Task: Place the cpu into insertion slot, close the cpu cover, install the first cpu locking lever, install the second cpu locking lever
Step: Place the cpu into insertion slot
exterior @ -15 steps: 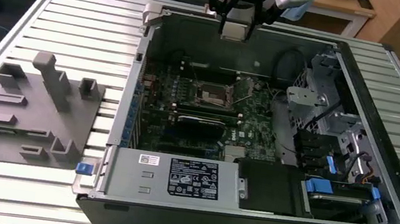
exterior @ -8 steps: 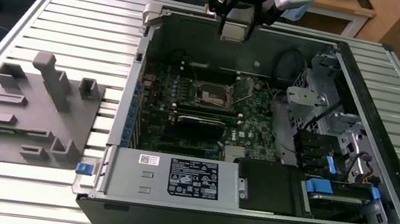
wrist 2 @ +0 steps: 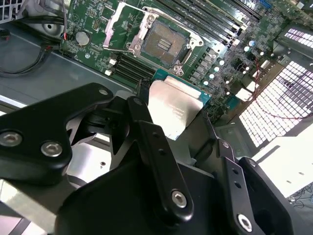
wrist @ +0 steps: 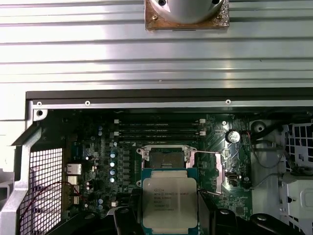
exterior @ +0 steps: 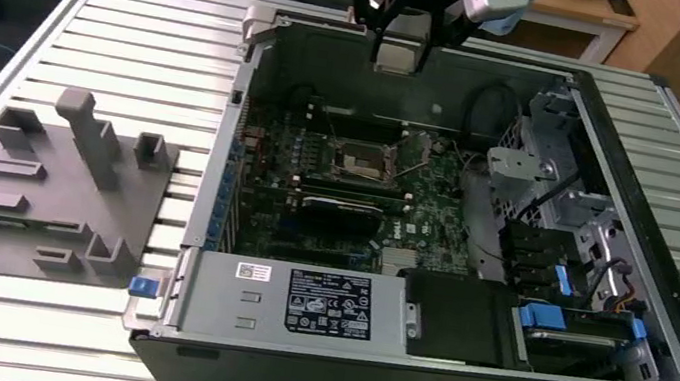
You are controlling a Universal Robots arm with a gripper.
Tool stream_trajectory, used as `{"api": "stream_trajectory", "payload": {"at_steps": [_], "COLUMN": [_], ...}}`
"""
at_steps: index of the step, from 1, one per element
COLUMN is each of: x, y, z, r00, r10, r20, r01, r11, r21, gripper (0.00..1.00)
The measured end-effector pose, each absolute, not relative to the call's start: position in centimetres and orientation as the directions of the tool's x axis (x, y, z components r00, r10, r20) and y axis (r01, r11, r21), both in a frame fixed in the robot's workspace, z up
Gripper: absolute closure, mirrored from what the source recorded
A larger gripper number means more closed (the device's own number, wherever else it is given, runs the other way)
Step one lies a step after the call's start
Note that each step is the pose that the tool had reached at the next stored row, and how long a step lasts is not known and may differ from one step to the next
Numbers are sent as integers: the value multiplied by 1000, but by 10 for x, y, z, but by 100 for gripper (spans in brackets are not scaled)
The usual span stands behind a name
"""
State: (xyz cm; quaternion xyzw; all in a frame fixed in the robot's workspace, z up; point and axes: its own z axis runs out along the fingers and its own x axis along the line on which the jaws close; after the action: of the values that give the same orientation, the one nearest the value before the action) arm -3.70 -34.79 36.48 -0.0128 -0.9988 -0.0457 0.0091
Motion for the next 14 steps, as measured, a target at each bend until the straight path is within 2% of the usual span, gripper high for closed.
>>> {"api": "stream_trajectory", "payload": {"at_steps": [14], "x": [-37], "y": [-348], "z": [362], "r00": [-1000], "r10": [25], "r20": [19], "r01": [26], "r11": [995], "r21": [91], "gripper": [46]}}
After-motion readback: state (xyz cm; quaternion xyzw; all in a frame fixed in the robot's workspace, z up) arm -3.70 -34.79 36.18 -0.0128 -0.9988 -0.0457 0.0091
